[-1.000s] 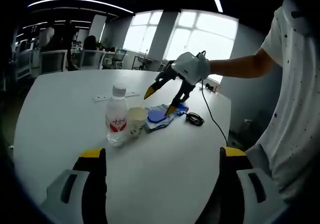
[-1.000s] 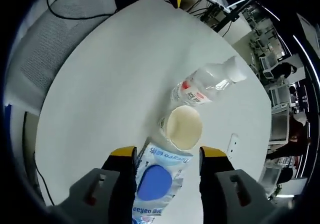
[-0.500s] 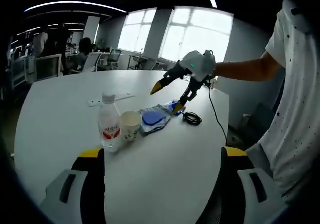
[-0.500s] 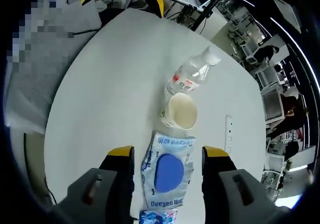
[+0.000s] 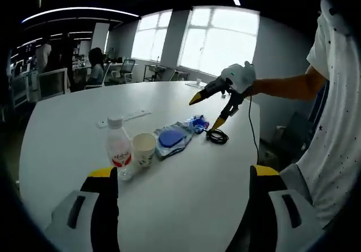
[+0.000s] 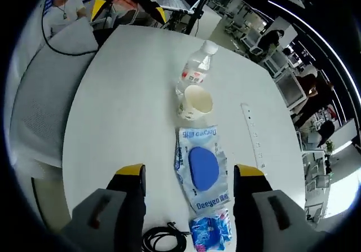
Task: Arrange the tabletop items into an orderly group along one side of the table until the central work area is clear of visible clutter.
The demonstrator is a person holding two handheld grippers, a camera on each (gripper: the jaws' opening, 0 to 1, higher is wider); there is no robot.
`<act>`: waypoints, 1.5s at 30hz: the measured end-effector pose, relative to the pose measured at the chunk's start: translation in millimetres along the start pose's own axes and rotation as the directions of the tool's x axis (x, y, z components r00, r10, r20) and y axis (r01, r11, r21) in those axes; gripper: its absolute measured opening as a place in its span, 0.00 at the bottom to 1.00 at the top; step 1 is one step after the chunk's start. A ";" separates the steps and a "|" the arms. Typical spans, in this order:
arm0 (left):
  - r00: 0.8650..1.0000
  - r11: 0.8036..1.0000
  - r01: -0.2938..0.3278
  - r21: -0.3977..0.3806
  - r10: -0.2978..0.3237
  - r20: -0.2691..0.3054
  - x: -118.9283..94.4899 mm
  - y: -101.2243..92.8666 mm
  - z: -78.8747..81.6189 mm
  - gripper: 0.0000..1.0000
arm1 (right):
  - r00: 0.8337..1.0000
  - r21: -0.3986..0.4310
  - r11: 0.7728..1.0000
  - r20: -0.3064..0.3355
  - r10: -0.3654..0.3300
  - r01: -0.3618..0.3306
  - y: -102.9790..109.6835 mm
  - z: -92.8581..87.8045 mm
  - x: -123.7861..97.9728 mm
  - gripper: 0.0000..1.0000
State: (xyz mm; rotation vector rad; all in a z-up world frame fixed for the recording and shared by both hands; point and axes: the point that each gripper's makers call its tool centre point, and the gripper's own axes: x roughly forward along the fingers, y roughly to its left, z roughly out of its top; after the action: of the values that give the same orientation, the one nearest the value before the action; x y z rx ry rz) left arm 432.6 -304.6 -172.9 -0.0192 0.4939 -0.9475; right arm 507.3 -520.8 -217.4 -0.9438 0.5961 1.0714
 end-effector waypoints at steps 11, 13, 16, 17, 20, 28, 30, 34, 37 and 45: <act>1.000 1.000 -0.014 0.017 0.014 -0.025 11.1 -8.8 -4.3 1.00 | 0.997 0.170 0.983 -0.003 -0.072 0.072 20.6 -48.3 -36.2 0.67; 1.000 1.000 -0.014 0.014 0.015 -0.027 13.5 -9.9 -5.3 1.00 | 0.996 0.201 0.976 -0.003 -0.084 0.083 24.4 -57.0 -42.4 0.67; 0.999 1.000 -0.020 0.008 0.020 -0.031 17.0 -12.9 -7.8 1.00 | 0.995 0.234 0.967 -0.011 -0.103 0.103 30.7 -68.9 -51.8 0.69; 0.999 1.000 -0.020 0.006 0.020 -0.034 14.8 -13.6 -8.7 1.00 | 0.994 0.244 0.964 -0.009 -0.106 0.105 34.2 -70.0 -55.0 0.69; 0.999 1.000 -0.020 0.004 0.020 -0.039 12.4 -15.9 -10.4 1.00 | 0.992 0.286 0.950 -0.009 -0.125 0.123 46.4 -71.6 -64.0 0.69; 0.998 1.000 -0.030 0.005 0.030 -0.053 9.6 -23.8 -15.1 1.00 | 0.986 0.395 0.905 -0.013 -0.169 0.160 62.2 -98.6 -84.0 0.70; 0.998 0.999 -0.033 0.002 0.033 -0.053 11.5 -24.2 -14.3 1.00 | 0.985 0.426 0.890 -0.012 -0.174 0.162 65.4 -109.3 -89.2 0.70; 0.998 0.999 -0.037 0.000 0.037 -0.055 14.8 -29.4 -13.4 1.00 | 0.983 0.461 0.871 -0.018 -0.181 0.168 73.6 -120.2 -96.3 0.70; 0.998 0.999 -0.041 0.000 0.041 -0.057 16.5 -34.1 -14.5 0.99 | 0.982 0.485 0.857 -0.026 -0.188 0.177 80.9 -126.4 -101.4 0.70; 0.997 0.999 -0.050 -0.008 0.049 -0.054 15.3 -48.6 -20.0 0.98 | 0.983 0.521 0.835 -0.043 -0.179 0.175 105.6 -138.1 -110.4 0.69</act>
State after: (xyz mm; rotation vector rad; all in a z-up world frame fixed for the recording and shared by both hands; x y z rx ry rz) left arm 394.2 -341.4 -185.7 0.0101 0.5463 -0.8991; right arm 371.0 -674.3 -234.2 -0.4998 0.7322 0.6870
